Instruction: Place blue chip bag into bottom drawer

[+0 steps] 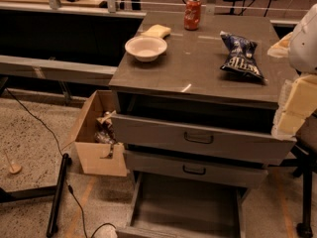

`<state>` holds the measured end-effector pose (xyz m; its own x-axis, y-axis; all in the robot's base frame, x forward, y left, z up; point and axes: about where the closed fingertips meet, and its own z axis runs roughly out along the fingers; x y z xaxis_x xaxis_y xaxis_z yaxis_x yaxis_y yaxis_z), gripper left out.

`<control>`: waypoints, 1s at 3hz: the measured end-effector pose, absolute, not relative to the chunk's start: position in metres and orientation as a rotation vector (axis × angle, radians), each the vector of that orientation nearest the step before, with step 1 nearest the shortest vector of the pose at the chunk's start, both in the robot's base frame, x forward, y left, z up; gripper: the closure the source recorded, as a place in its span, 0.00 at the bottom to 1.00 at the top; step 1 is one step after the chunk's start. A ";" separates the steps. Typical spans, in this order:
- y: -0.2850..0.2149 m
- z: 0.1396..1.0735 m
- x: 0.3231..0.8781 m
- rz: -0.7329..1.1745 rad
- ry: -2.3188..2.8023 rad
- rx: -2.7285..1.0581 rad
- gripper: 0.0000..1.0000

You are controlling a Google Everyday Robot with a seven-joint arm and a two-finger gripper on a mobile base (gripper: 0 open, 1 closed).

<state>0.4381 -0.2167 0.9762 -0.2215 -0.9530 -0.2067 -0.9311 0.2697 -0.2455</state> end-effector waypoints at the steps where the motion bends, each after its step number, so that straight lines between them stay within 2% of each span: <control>1: -0.217 0.976 0.438 -0.099 2.232 -1.725 0.00; 2: -0.219 0.978 0.442 -0.091 2.235 -1.654 0.00; 3: -0.245 0.966 0.455 -0.111 2.321 -1.401 0.00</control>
Offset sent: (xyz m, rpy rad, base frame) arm 0.0101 -0.0063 -0.0011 0.0843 -0.0434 -0.0928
